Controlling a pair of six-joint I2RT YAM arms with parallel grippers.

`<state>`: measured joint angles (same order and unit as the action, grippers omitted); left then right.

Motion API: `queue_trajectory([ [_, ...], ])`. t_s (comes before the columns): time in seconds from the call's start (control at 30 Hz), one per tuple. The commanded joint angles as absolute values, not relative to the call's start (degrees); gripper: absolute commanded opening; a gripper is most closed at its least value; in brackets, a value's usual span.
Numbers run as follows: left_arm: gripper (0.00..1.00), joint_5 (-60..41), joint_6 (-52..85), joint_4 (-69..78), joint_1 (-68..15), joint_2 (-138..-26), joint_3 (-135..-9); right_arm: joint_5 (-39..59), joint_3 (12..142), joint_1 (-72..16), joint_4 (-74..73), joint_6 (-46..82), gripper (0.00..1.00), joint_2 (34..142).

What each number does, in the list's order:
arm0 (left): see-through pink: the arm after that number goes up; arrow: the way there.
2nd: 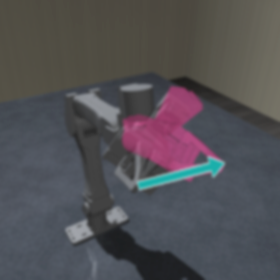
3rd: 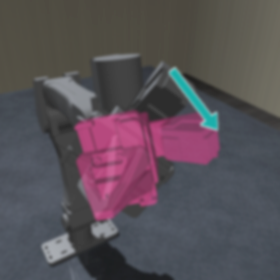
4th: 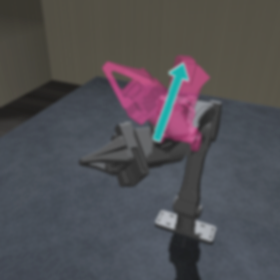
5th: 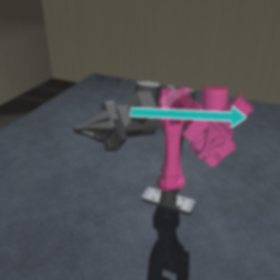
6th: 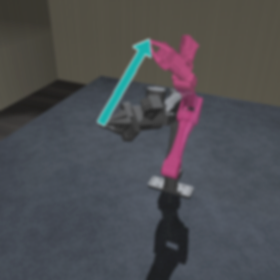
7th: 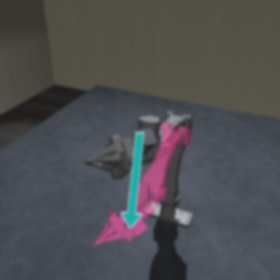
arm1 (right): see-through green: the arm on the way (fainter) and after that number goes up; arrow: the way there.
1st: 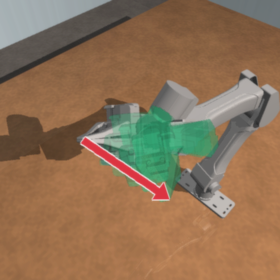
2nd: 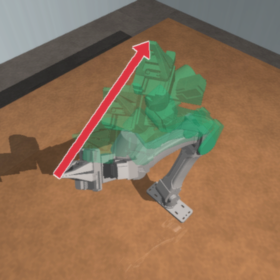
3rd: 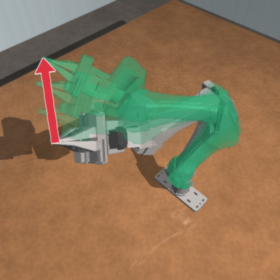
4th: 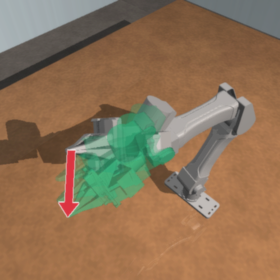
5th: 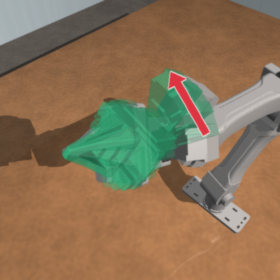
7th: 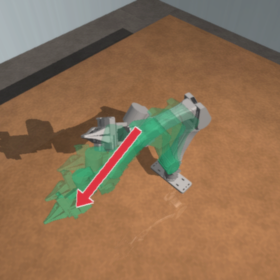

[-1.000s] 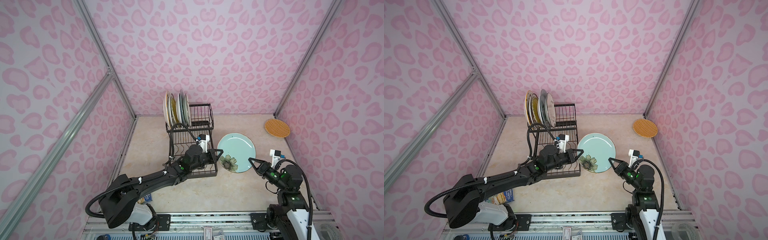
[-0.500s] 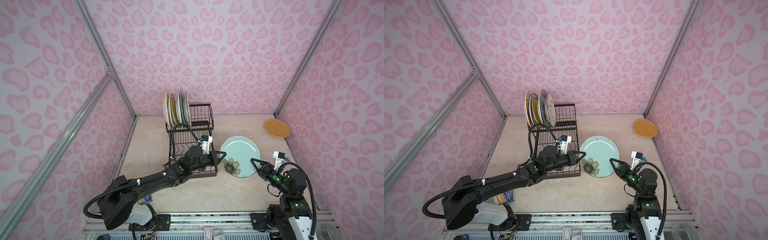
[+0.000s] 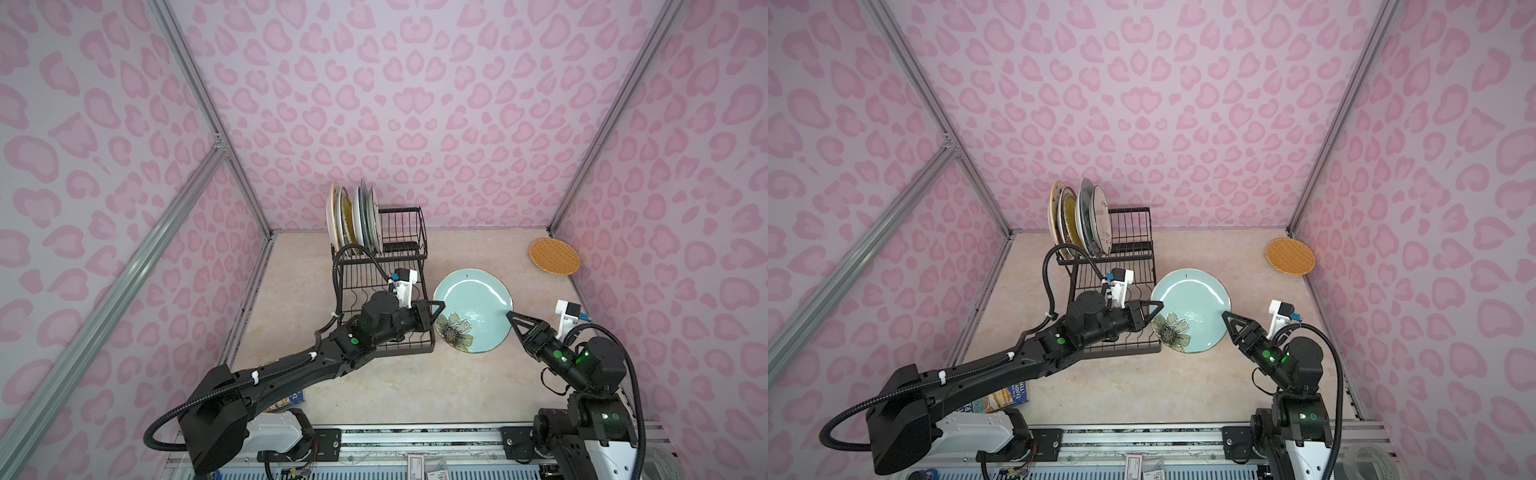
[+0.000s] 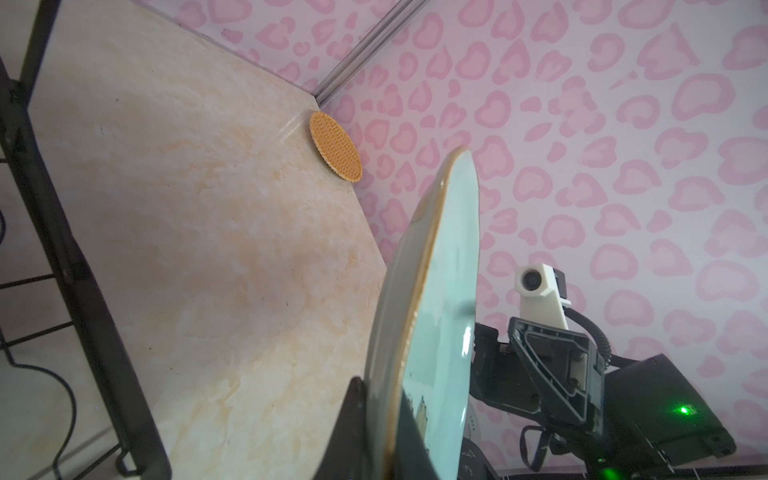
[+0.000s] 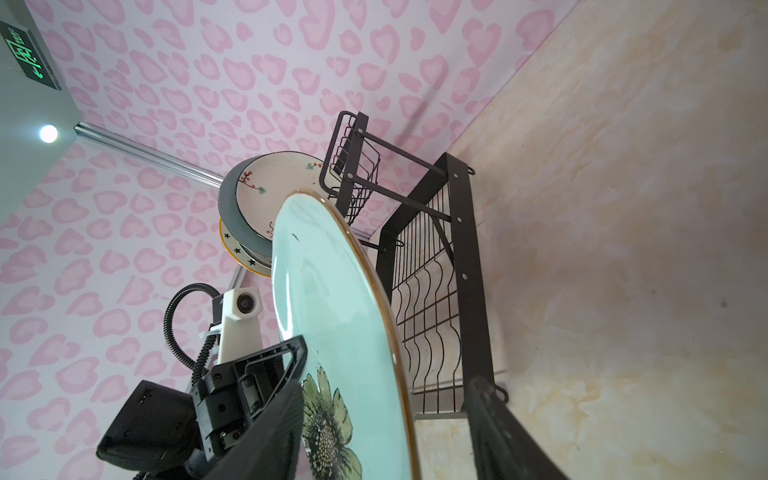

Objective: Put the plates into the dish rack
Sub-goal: 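Lift the teal plate with the left gripper while the right gripper releases and withdraws, then lower the teal plate with the left gripper into the rack's upper tier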

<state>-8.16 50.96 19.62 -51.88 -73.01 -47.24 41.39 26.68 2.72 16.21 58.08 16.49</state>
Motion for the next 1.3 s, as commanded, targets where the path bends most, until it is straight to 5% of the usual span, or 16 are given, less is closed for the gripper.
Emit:
queue_trajectory([
  [0.0, 0.03, -5.90, 48.73, 23.61, -51.89, -69.82, -49.37, 39.56, 28.04, 2.66, 19.15, 54.84, 0.67, 16.86],
  [0.5, 0.03, 3.03, 39.02, 12.62, -52.29, -57.37, -54.32, 37.13, 28.99, 2.64, 21.95, 49.14, 0.86, 17.31],
  [0.6, 0.03, 5.39, 36.70, 11.25, -52.29, -55.66, -55.82, 37.80, 27.61, 2.65, 20.52, 48.61, 0.96, 15.72],
  [1.27, 0.03, 34.37, 20.07, -3.31, -52.29, -64.54, -78.43, 41.02, 8.05, -0.04, -3.69, 44.17, 0.97, 8.16],
])
